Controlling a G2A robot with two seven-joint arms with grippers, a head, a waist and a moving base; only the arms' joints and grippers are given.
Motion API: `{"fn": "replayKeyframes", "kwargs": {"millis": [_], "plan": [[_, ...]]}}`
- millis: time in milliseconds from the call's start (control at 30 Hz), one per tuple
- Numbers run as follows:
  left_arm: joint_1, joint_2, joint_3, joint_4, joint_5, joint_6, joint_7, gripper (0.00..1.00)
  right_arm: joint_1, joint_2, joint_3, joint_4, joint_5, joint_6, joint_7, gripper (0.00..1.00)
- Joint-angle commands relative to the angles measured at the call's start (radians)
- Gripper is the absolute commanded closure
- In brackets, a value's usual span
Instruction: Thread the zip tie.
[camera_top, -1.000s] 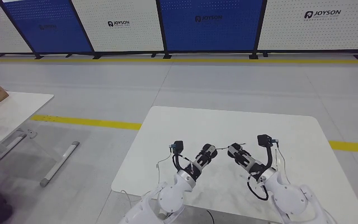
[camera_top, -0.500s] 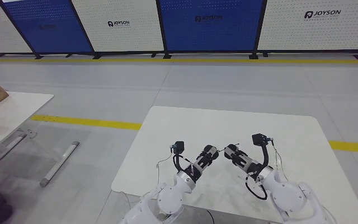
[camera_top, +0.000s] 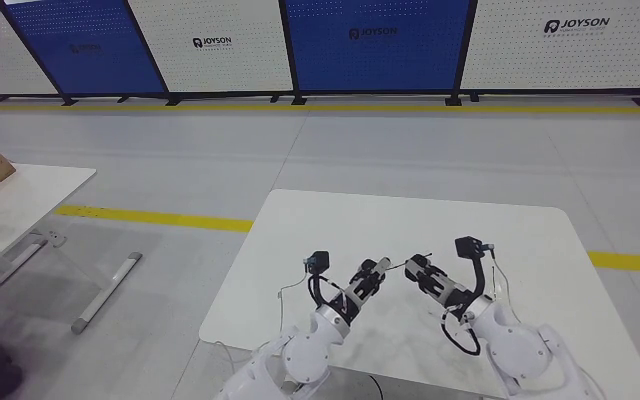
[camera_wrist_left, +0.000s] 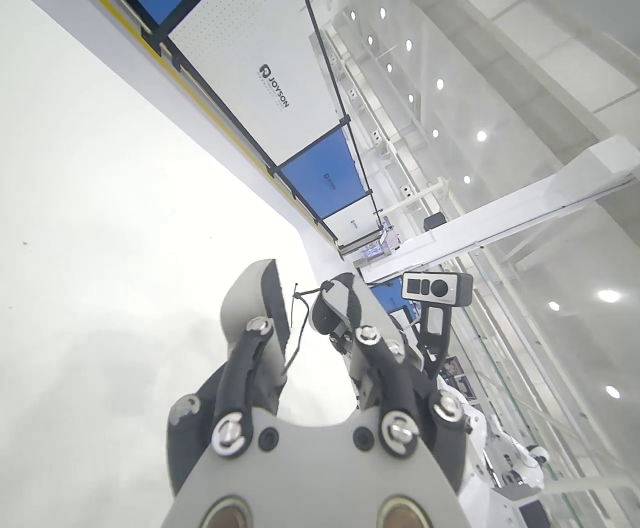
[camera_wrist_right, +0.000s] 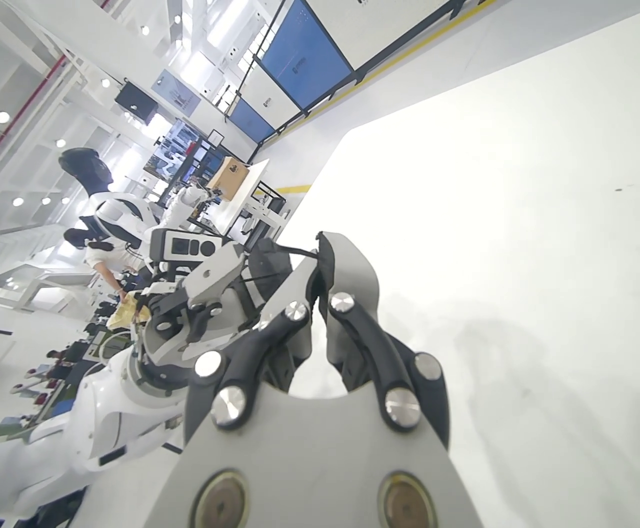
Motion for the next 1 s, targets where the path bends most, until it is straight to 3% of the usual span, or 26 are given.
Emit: {"fn": "replayKeyframes", "kwargs": {"millis": [0,333,367,800,967], "plan": [[-0.003,-0.001,0.009,0.005,0.032,0.010,0.004,0.50,0.001,0.000,0.001,-0.001,0.001,0.000,0.003,1.00],[-0.034,-0.015,0.039,0.037,0.047,0.044,0.020,0.85,-0.002,0.000,0.004,-0.009,0.001,-0.006,0.007,1.00],[-0.035,-0.017,0.040,0.038,0.045,0.045,0.022,0.99,-0.002,0.000,0.004,-0.009,0.002,-0.006,0.008,1.00],[-0.046,-0.026,0.045,0.059,0.057,0.050,0.024,1.00,0.005,-0.002,-0.003,-0.007,0.001,-0.007,0.015,1.00],[-0.040,-0.027,0.034,0.050,0.039,0.027,0.016,1.00,0.014,-0.003,-0.013,-0.001,-0.006,0.002,0.025,1.00]]}}
